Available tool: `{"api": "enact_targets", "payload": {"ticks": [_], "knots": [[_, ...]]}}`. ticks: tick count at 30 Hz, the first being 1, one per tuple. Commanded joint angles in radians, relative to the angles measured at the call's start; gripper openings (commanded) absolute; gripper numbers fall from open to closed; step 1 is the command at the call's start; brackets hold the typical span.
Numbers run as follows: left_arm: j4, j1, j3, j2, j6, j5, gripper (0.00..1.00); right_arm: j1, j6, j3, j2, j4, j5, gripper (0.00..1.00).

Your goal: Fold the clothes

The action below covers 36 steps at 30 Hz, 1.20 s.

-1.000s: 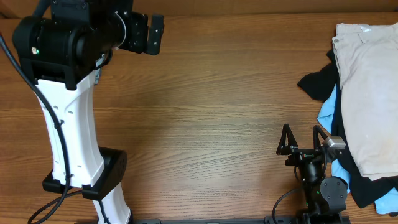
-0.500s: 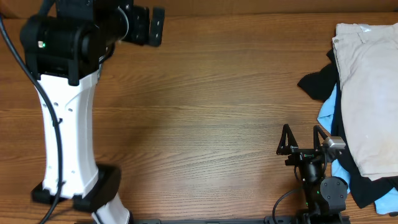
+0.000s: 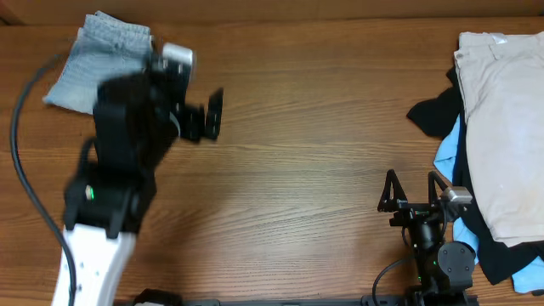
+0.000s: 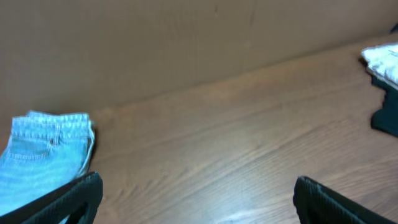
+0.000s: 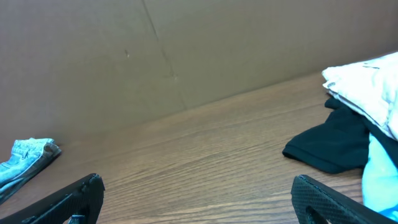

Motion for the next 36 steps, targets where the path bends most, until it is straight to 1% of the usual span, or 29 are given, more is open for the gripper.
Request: {"api": "enact_targets", "payload": {"ticks": [1,2,3,4,5,6,10,17,24,27,32,36], "knots": [[0.172,-0.004,-0.290,-0.202,0.020,-0.003,1.00,0.005,0.000,-0.011,-0.010,0.008,0.001,1.00],[0.231,-0.003,-0.365,-0.253,0.019,-0.002,1.00,0.005,0.000,-0.011,-0.010,0.008,0.001,1.00],[0.322,0.005,-0.486,-0.340,0.019,0.009,1.00,0.005,0.000,-0.011,-0.010,0.008,0.001,1.00],[0.362,0.013,-0.542,-0.383,0.017,0.022,1.00,0.005,0.000,-0.011,-0.010,0.008,0.001,1.00],[0.443,0.046,-0.668,-0.475,0.007,0.056,1.00,0.005,0.000,-0.011,-0.010,0.008,0.001,1.00],[0.481,0.066,-0.726,-0.517,-0.002,0.073,1.00,0.005,0.000,-0.011,-0.010,0.008,0.001,1.00],[0.595,0.121,-0.908,-0.656,-0.026,0.099,1.00,0.005,0.000,-0.011,-0.010,0.008,0.001,1.00],[0.708,0.183,-1.128,-0.901,-0.026,0.100,1.00,0.005,0.000,-0.011,-0.010,0.008,0.001,1.00],[0.708,0.216,-1.230,-1.047,-0.025,0.096,1.00,0.005,0.000,-0.011,-0.010,0.008,0.001,1.00],[0.628,0.218,-1.228,-1.096,-0.024,0.089,1.00,0.005,0.000,-0.011,-0.010,0.008,0.001,1.00],[0.492,0.219,-1.228,-1.104,-0.026,0.084,1.00,0.005,0.000,-0.011,-0.010,0.008,0.001,1.00],[0.499,0.219,-1.228,-1.104,-0.043,0.082,1.00,0.005,0.000,-0.011,-0.010,0.008,0.001,1.00]]}}
